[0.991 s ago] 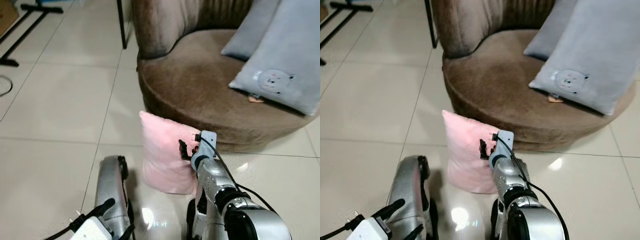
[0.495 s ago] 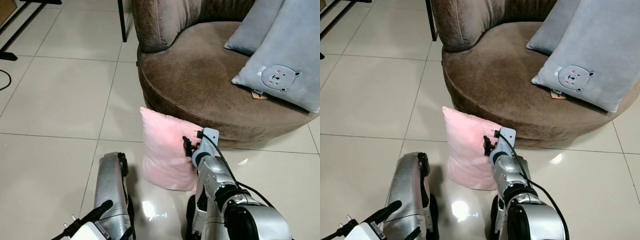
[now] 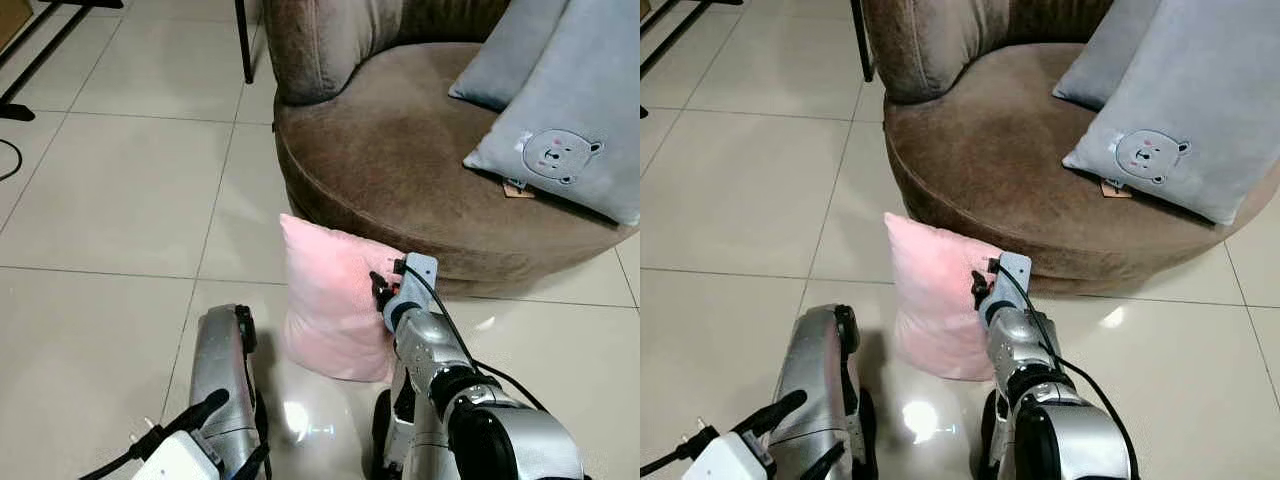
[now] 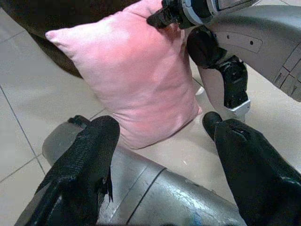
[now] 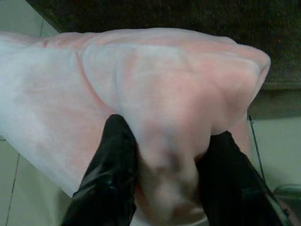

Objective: Move the pillow to the sofa from floor

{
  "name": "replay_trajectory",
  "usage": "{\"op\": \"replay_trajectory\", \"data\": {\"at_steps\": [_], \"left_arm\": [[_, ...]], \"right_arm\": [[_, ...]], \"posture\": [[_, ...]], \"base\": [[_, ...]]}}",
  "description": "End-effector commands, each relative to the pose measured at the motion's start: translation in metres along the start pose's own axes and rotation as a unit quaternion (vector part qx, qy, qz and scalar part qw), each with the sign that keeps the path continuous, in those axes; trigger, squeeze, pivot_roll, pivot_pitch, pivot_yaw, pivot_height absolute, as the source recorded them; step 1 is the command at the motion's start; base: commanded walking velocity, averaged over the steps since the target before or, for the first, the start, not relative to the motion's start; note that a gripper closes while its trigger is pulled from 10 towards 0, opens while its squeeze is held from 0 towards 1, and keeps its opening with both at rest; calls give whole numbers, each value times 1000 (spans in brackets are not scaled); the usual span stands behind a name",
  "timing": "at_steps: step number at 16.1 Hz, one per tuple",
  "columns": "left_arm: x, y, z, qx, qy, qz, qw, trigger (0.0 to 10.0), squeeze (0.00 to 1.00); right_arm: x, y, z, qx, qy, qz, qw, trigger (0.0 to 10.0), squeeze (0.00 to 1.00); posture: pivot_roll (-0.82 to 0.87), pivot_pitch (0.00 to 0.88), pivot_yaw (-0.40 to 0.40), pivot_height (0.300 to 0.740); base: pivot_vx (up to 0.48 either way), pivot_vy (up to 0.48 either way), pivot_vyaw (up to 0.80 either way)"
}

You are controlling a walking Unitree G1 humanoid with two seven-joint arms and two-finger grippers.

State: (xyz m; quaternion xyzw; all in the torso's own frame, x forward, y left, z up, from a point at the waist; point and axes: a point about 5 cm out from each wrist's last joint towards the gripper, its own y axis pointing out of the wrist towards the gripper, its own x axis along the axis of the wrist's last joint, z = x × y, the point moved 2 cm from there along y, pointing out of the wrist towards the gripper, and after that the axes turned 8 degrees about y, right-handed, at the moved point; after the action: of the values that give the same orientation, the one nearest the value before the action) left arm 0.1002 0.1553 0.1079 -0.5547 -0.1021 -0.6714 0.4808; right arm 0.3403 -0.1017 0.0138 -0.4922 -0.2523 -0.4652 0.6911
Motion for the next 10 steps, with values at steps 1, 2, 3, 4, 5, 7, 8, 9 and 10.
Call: {"op": "replay_trajectory", "data": {"at_steps": [1,2,3,4,5,7,8,9,10], "left_arm": [[-5,-1,-2,-7,-8,11,1000,10000,0],[-4,-1,-2,-7,-9,7,1000,10000,0],[-3,1,-1,-6,-16,0,1000,10000,0],[-2,3,0,-7,-22,-5,1000,10000,0],[-2,3,0,-8,-24,-7,1000,10000,0],[-4,6,1,-10,-25,-8,1000,10000,0],[-4,8,0,-9,-26,-9,1000,10000,0],[-5,9,0,-10,-27,-10,1000,10000,0],[-7,11,-2,-16,-29,-11,999,10000,0]], "right_arm": [[-9,-2,-5,-8,2,16,1000,0,0],[-9,-2,-5,-8,2,15,1000,0,0],[-8,-2,-5,-7,1,15,1000,0,0],[-8,-2,-5,-7,1,15,1000,0,0],[-8,-2,-6,-7,0,16,1000,0,0],[-9,-2,-6,-6,0,18,1000,0,0],[-10,-2,-4,2,-2,21,1000,0,0],[-11,-2,0,15,-9,24,1000,0,0],[-15,-3,9,50,-32,32,998,0,0]], "posture": [[361,237,-8,470],[361,237,-8,470],[361,232,-9,470],[361,230,-9,470],[361,228,-10,470],[359,219,-16,470],[351,213,-23,470],[344,204,-28,470],[334,194,-34,470]], "base": [[0,0,0],[0,0,0],[0,0,0],[0,0,0],[0,0,0],[0,0,0],[0,0,0],[0,0,0],[0,0,0]]}}
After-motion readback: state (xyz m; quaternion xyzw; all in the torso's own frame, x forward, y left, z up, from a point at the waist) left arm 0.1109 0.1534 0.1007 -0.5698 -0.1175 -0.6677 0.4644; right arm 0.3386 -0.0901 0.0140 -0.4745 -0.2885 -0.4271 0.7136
